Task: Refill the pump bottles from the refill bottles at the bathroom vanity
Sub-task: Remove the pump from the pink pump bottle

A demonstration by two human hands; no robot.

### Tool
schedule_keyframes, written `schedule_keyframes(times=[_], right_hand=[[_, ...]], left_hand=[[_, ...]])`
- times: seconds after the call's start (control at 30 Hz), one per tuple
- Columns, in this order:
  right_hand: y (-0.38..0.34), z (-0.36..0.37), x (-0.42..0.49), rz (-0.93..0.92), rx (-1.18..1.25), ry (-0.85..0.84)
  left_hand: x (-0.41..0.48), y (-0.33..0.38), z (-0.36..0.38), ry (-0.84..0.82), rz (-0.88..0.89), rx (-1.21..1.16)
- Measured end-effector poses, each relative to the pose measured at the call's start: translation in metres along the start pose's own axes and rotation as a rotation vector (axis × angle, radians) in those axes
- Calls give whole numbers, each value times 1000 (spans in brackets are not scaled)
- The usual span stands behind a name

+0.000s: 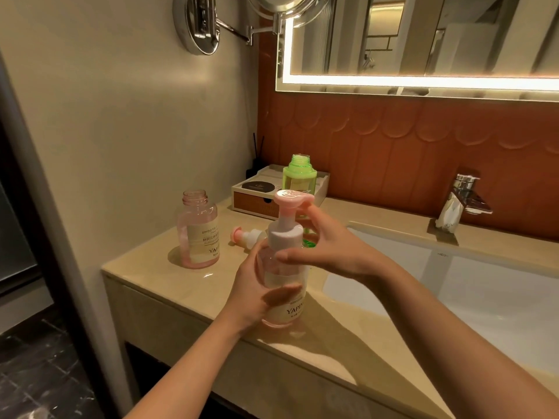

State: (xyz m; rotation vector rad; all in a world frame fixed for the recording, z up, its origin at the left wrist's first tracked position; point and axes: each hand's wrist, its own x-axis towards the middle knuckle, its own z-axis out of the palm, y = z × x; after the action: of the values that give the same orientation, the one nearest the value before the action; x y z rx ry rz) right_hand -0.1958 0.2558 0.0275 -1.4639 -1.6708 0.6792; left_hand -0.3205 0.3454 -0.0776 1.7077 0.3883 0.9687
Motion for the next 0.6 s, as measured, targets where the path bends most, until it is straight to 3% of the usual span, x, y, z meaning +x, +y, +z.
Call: schedule_keyframes(times=[0.17,0.37,0.53,0.6], right_hand=[[-6,19,4,-83,-178,338],[-3,4,0,-43,40,13],[3,23,5,-28,-183,384],[1,23,5,-49,-208,417]], left_hand=[[0,-1,1,56,-4,-6],[0,0,0,27,-3,1],[1,-2,1,56,2,10],[1,-3,0,68,-12,14]])
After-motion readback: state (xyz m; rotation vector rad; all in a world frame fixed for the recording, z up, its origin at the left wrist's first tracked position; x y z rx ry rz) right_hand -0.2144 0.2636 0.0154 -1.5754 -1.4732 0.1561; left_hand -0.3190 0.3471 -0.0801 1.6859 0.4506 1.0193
